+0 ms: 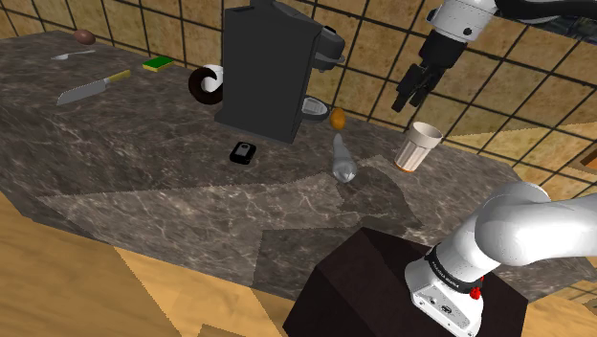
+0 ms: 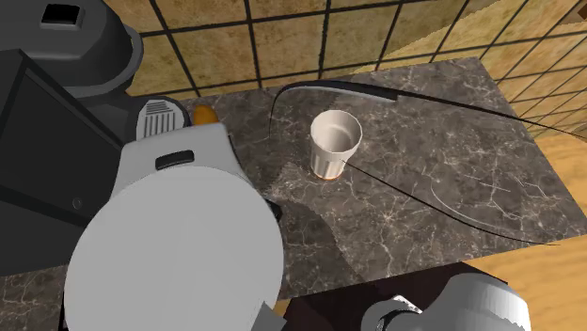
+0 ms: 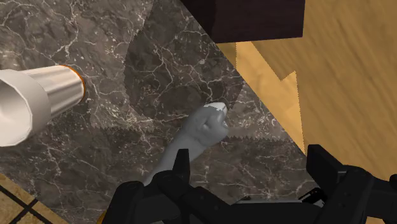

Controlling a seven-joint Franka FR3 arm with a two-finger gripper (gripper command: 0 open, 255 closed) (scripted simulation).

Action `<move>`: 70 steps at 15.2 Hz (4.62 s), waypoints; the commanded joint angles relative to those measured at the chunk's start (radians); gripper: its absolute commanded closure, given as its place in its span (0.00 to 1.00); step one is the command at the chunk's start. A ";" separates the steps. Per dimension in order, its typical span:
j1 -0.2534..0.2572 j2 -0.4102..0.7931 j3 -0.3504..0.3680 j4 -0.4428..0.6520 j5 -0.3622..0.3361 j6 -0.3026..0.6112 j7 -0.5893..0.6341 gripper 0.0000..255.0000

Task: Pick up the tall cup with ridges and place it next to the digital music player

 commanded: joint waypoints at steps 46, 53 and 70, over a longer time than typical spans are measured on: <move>-0.208 0.270 -0.469 -0.244 -0.424 0.510 -0.486 1.00; -0.206 0.250 -0.459 -0.217 -0.416 0.463 -0.491 1.00; -0.194 0.194 -0.411 -0.029 -0.376 0.221 -0.518 1.00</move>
